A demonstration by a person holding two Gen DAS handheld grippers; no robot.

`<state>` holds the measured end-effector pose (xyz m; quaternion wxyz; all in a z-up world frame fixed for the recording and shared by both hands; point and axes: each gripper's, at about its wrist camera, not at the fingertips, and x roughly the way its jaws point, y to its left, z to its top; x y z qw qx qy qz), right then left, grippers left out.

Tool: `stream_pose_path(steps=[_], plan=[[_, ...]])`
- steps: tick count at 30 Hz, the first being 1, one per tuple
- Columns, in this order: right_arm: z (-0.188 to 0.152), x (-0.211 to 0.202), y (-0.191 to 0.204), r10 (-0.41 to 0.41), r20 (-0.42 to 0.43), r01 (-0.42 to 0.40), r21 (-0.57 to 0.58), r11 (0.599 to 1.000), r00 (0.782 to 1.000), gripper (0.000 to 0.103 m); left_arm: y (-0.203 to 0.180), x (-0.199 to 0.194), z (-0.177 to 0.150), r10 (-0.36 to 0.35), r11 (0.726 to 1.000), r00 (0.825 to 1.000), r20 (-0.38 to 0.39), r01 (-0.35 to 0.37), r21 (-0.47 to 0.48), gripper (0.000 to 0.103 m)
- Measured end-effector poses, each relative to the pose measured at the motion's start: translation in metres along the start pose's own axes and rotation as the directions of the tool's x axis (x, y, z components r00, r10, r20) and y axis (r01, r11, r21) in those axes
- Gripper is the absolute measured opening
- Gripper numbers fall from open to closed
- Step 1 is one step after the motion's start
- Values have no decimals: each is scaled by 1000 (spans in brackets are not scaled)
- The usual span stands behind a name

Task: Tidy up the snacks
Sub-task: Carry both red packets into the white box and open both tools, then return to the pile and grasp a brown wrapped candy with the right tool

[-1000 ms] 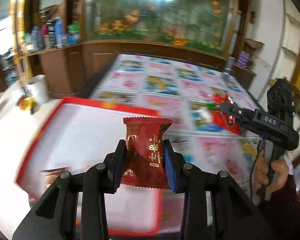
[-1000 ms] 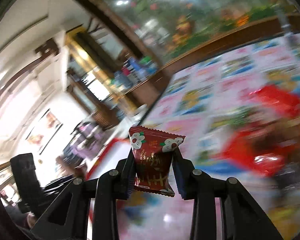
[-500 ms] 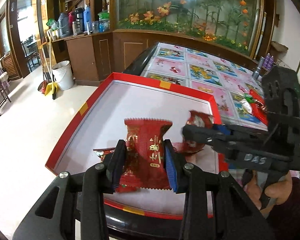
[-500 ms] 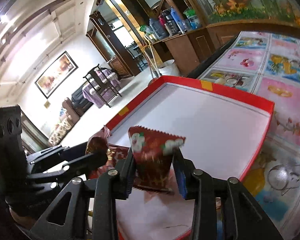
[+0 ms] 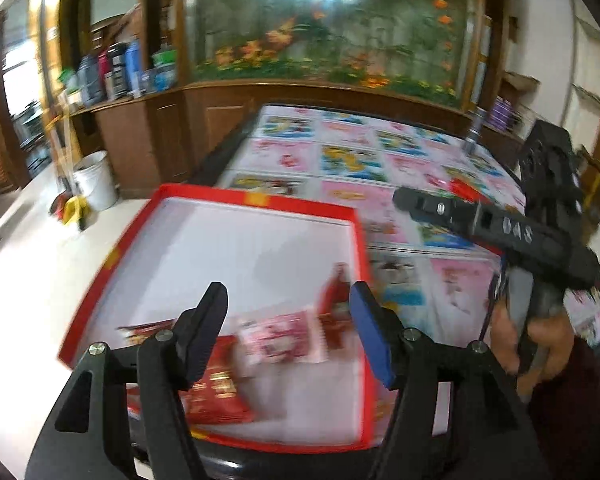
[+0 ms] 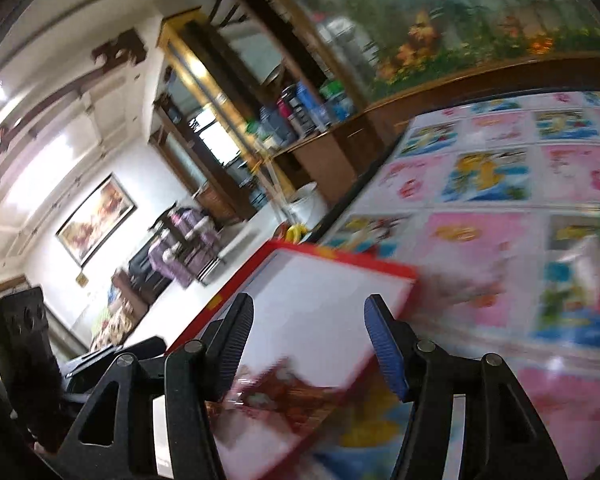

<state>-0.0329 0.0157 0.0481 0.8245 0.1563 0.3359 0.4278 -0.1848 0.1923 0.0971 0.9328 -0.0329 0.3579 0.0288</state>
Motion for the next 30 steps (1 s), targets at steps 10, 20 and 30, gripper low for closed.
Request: stream_pose_path(steps=[10,20,30], plan=[[33,-181,-160,-327,213,284,208,936,921,68,-95,31,25,-97,986,993,-65,105,132,71],[48,-196,-261,-368,97,311,365,877,925,68,-160,56,25,-133,976,983,-128,152,158,71],[35,-156,-200,88,-132,-55,235,970,987,67,-150,48,23,-74,986,990,-118,90,141,71]])
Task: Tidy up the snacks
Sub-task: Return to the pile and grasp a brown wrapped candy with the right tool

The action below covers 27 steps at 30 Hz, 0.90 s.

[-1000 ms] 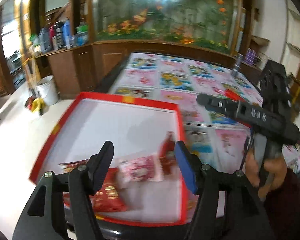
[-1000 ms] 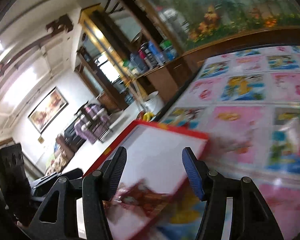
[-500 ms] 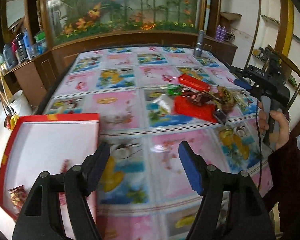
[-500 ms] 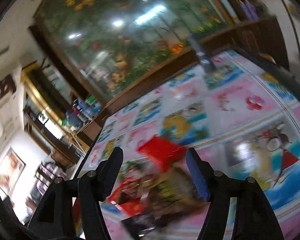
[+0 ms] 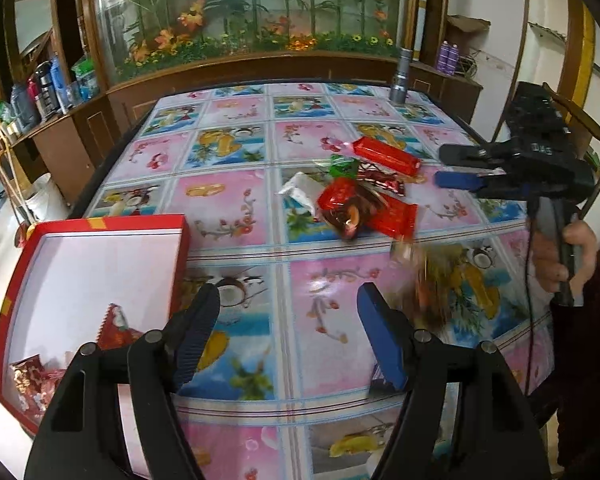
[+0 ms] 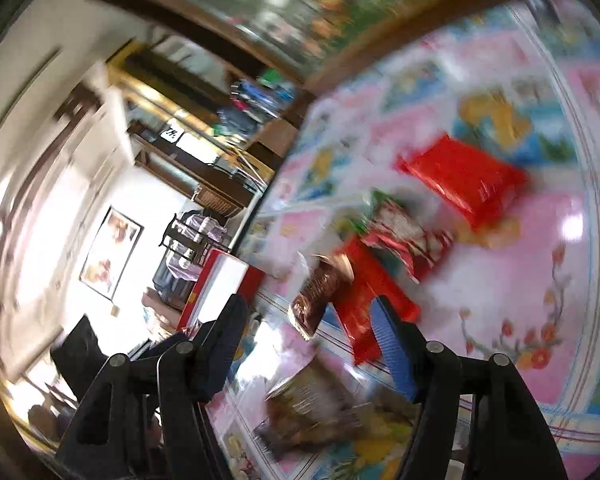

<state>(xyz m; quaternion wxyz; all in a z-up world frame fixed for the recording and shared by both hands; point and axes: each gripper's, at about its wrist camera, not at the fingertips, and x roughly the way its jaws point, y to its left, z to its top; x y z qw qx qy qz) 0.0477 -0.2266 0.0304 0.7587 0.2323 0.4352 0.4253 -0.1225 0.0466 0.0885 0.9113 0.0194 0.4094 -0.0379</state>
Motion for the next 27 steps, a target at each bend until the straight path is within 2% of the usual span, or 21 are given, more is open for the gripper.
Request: stream_pose_path(steps=[2,5,7,12,18,21,23,25,27], plan=[[0,-5,-5,-47,24,47,22,999,999,71,2,0,-1,-3,1000,1000,-7,3,-12,71],[1,-6,-19,-176,49,172,81,982,983,71,-2,2,-2,-19,1000,1000,-16,19,-4,71],[2,-9,-22,-207,71,201,91,975,976,71,-6,-1,-5,-18,1000,1000,-12,19,23,71],[4,-11,-10,-207,96,206,28,978,974,71,-3,-12,-16,-31,998,999,-19,32,54,71],[0,17,10,-189,32,190,-39,981,981,71,-5,-33,-42,-48,987,998,-38,53,150,71],[-9,32,27,-111,-16,110,-47,993,994,70,-11,-43,-57,-79,969,996,-43,86,231,71],[-15,45,42,-92,-41,89,-75,993,995,70,-17,-49,-68,-96,949,994,-42,105,296,71],[-22,60,56,-86,-72,79,-98,992,994,70,-22,-53,-73,-102,934,994,-35,108,342,71],[-28,75,66,-126,-90,115,-119,986,988,70,-23,-54,-76,-109,925,994,-26,111,362,71]])
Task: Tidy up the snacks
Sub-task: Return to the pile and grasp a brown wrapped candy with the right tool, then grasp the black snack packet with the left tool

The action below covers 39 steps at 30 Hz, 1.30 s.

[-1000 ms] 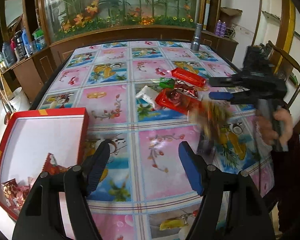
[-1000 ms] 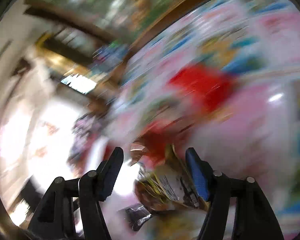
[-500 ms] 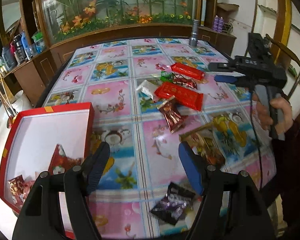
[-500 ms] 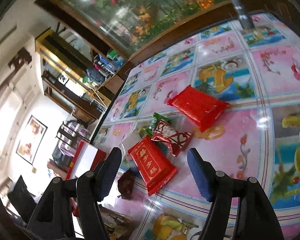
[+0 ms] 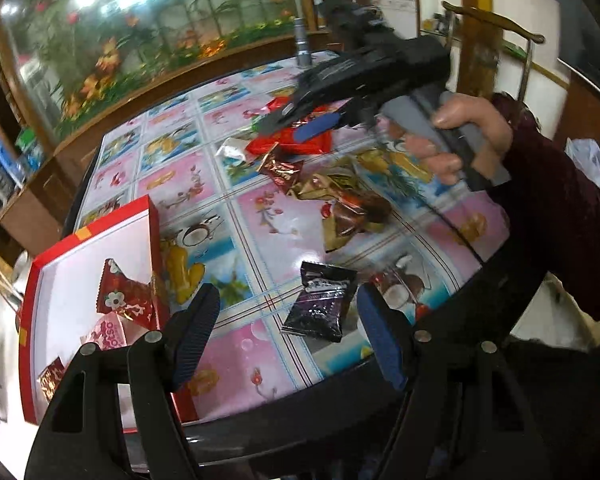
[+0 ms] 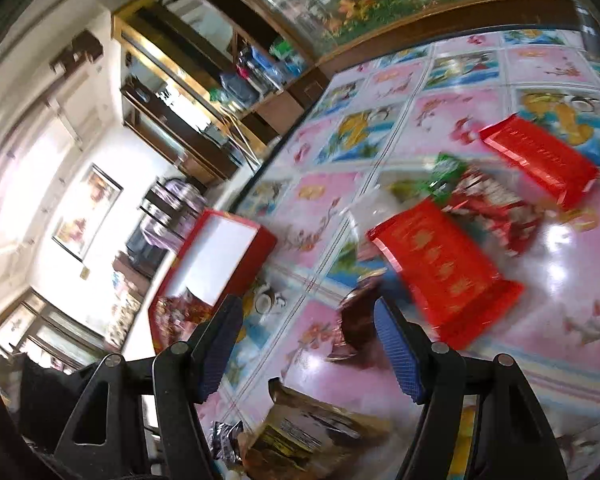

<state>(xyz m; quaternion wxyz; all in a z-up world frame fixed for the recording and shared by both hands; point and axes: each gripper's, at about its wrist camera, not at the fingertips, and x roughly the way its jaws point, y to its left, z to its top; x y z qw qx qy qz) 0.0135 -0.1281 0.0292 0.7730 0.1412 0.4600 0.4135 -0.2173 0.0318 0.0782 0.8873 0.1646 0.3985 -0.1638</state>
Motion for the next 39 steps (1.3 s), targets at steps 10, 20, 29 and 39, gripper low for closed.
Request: stream_pose_path(steps=[10,20,29,39], plan=[[-9,48,8,-261,-70,259,-41,965,963,43,5,34,-1,-132,991,990,-50,130,-32,71],[-9,51,6,-271,-59,267,-69,961,961,28,1,52,-2,-243,970,968,-69,241,-26,71],[-3,23,7,-166,35,167,-27,986,985,26,1,68,-7,-275,961,957,-96,271,-45,39],[-1,13,10,-111,85,111,-2,994,990,26,7,67,-10,-266,961,962,-57,260,-99,26]])
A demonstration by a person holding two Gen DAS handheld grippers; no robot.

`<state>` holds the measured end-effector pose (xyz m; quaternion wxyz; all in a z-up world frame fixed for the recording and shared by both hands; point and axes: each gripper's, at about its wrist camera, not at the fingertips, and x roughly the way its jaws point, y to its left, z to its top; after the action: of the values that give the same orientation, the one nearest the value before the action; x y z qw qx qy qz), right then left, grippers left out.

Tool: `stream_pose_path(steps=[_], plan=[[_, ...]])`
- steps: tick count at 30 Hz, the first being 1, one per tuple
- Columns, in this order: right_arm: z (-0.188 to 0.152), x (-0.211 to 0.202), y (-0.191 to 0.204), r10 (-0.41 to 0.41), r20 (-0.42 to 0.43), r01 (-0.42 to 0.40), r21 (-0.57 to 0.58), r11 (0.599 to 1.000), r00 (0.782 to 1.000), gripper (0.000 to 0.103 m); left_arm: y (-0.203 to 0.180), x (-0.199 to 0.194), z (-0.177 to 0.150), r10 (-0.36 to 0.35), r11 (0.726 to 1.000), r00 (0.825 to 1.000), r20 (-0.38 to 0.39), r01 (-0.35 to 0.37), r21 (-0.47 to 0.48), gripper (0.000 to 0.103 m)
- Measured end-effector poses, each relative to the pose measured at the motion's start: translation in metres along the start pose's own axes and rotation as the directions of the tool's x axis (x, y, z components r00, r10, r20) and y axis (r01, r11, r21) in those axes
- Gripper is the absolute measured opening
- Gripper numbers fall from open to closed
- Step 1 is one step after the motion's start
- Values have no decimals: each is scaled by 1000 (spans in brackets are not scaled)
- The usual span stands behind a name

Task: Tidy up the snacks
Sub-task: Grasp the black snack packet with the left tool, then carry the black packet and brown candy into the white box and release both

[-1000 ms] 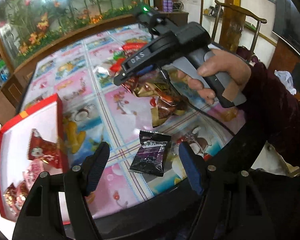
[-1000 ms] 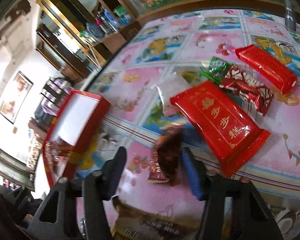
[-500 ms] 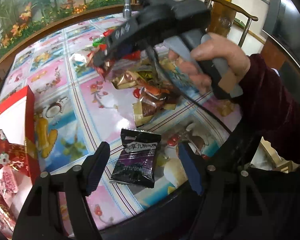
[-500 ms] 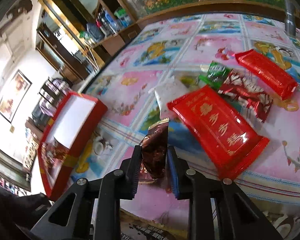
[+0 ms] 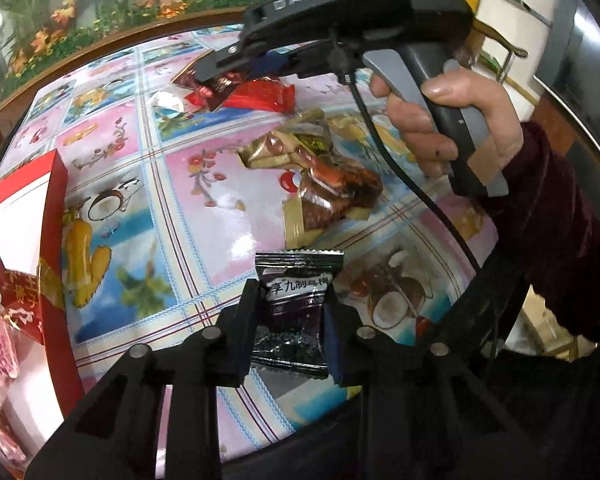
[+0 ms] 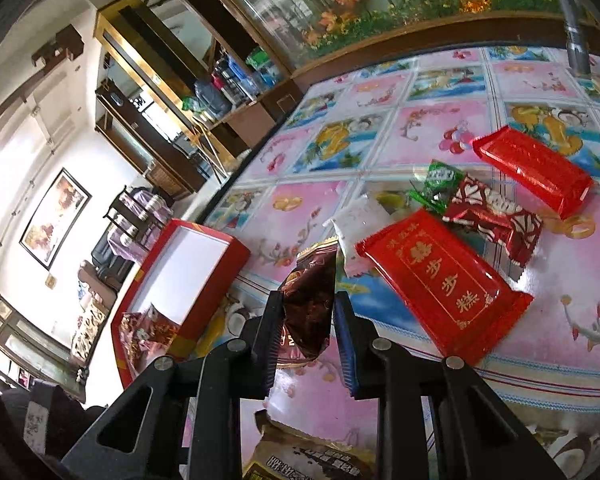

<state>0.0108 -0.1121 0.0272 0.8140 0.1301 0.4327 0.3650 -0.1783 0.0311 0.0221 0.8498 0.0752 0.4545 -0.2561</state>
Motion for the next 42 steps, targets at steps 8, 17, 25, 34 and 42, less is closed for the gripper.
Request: stream_pose_path(steps=[8,17,25,34,42], plan=[[0,-2,0,14,10,-14,0,1000,1000,26,10,-9,-1,7,997,998,65,-2,-80,21],[-1,-8,-2,40,43,-40,3,999,998,26,11,-23,1,29,995,992,122,-17,-100,20],[-2,-7,-3,28,53,-28,-1,1000,998,26,17,-49,6,76,991,978,195,-53,-121,20],[-3,-11,27,107,108,-103,-50,993,988,26,39,-105,8,232,969,924,305,-190,-160,20],[-13,28,118,252,77,-239,-142,961,965,25,105,-147,-22,423,889,865,272,-338,-308,20]])
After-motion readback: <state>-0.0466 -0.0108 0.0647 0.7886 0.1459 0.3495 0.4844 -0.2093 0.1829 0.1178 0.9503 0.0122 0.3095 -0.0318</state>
